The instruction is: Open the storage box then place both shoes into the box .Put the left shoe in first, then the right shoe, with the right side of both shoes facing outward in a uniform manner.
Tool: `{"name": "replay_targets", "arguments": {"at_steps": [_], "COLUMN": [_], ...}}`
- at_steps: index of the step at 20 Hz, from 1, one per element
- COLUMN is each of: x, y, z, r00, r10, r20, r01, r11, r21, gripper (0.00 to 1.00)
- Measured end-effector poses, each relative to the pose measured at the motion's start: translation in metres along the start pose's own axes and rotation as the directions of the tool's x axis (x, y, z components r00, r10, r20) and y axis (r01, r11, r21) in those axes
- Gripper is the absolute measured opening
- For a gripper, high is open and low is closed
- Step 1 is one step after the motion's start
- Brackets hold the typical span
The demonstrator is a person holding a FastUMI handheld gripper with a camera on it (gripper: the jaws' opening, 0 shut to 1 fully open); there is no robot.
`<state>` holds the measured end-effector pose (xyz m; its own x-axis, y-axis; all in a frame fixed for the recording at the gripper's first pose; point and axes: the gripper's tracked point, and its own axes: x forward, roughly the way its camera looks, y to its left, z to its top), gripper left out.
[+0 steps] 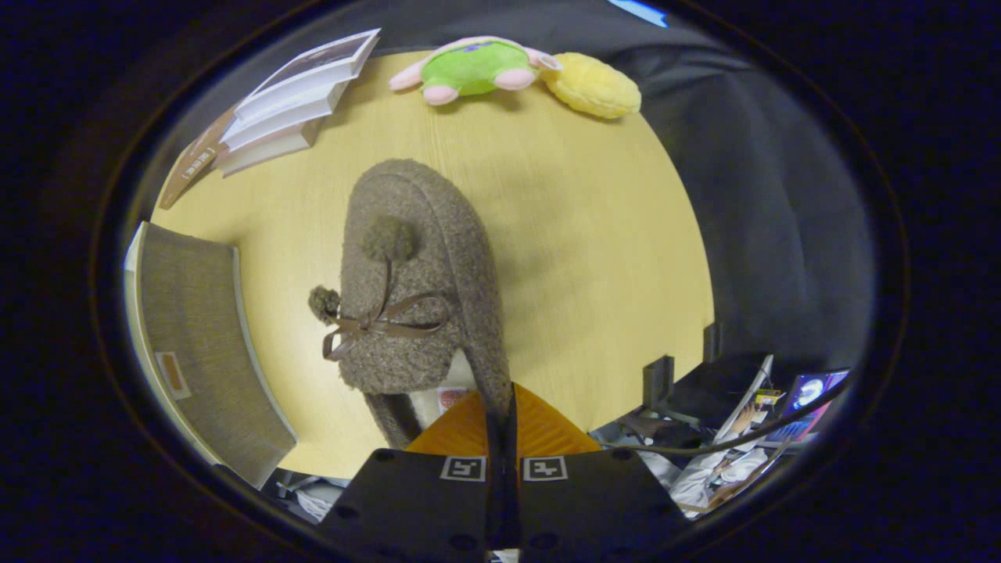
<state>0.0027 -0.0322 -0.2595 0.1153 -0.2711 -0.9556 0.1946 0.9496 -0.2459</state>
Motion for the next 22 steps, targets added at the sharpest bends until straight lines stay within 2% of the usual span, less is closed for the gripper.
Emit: {"name": "replay_targets", "arguments": {"at_steps": [5,7,13,17,20,22], "x": [-0.067,-0.093,-0.175,-0.226,-0.247,-0.246], "y": [-0.02,-0.011,0.046,0.107,0.154,0.178], "z": [0.001,0.0,0.009,0.016,0.014,0.008], "r00": [0.986,0.982,0.965,0.945,0.938,0.937], "r10": [-0.137,-0.143,-0.084,-0.016,0.056,0.095], "r20": [0.091,0.126,0.249,0.325,0.341,0.336], "r01": [0.141,0.148,0.102,0.055,-0.011,-0.044], "r11": [0.989,0.988,0.993,0.992,0.991,0.987], "r21": [-0.043,-0.032,-0.057,-0.112,-0.132,-0.154], "gripper": [0.04,0.03,0.03,0.03,0.03,0.03]}}
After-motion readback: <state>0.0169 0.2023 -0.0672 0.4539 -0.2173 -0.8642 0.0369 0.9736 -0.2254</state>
